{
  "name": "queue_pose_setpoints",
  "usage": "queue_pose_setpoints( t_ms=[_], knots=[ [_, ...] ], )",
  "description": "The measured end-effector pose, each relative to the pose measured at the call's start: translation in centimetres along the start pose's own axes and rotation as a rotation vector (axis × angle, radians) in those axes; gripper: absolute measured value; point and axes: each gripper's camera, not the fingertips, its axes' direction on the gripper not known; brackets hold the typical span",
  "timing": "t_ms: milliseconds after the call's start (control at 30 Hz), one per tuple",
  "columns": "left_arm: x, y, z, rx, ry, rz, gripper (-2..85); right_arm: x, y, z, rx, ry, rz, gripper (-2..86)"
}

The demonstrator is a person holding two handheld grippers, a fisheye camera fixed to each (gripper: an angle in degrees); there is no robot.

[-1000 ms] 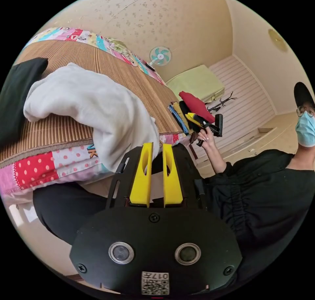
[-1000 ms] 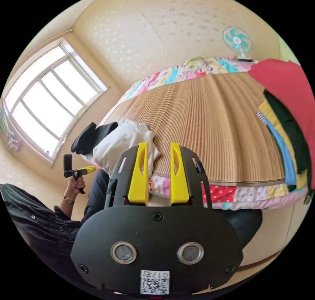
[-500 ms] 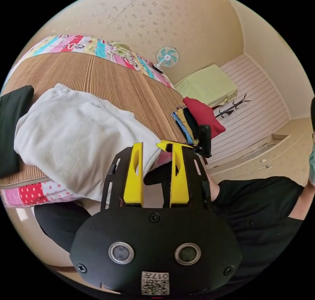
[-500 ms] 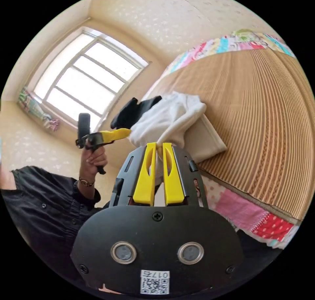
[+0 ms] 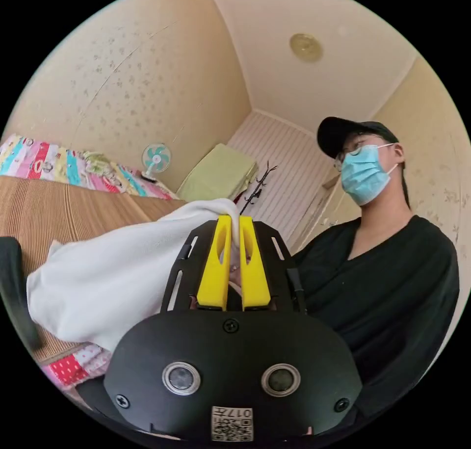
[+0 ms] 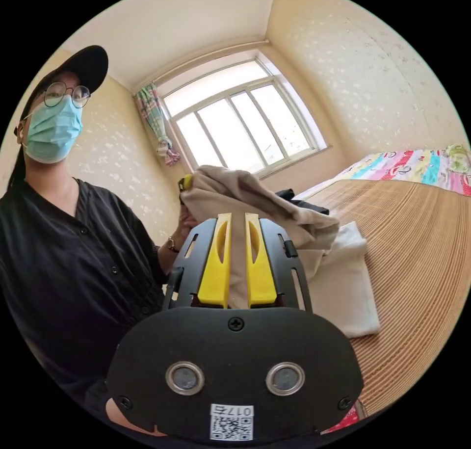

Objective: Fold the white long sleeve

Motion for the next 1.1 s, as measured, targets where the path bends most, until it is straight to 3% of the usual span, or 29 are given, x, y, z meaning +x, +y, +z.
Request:
queue_pose_setpoints(
  t_ms=[133,300,467,567,600,667,800,867,900,967,1100],
  knots=[
    [5.6,-3.1,-3.7,0.111,0.140,0.209,0.5,0.1,0.5,0.7,-0.105,0.206,-0.039,12.3],
    [10.0,-5.0,-1.6,0.055,0.336,0.361,0.6,-2.5,0.6,5.5,-0.240,0.199,-0.134,14.5],
    [10.4,-4.9,1.1,0.079,0.556,0.319,0.6,-4.0,1.7,12.3,-0.371,-0.190,-0.174,14.9],
    [9.9,-4.6,1.9,0.104,0.648,0.263,0.4,-4.2,2.7,13.3,-0.344,-0.366,-0.159,8.0],
    [9.9,-4.6,1.9,0.107,0.656,0.254,0.3,-4.2,2.7,12.9,-0.321,-0.347,-0.143,5.8],
    [10.7,-4.6,0.4,0.135,0.658,0.260,0.2,-4.6,1.5,8.9,-0.201,-0.083,-0.089,4.5],
    [12.8,-5.1,-3.6,0.146,0.455,0.316,0.2,-9.2,-2.5,-0.7,0.082,0.363,-0.096,3.9],
    [13.8,-5.5,-5.8,0.155,0.240,0.309,0.3,-14.3,-4.6,-5.9,0.290,0.580,-0.130,3.8],
    [14.0,-5.7,-6.2,0.155,0.175,0.295,0.2,-15.7,-5.0,-6.8,0.329,0.618,-0.138,3.8],
    [14.8,-5.7,-7.2,0.178,-0.146,0.224,0.1,-21.4,-5.9,-9.0,0.448,0.719,-0.241,3.8],
    [18.7,-4.8,-5.7,0.251,-0.425,0.325,-0.2,-29.3,-5.7,-8.0,0.579,0.875,-0.402,3.7]
  ],
)
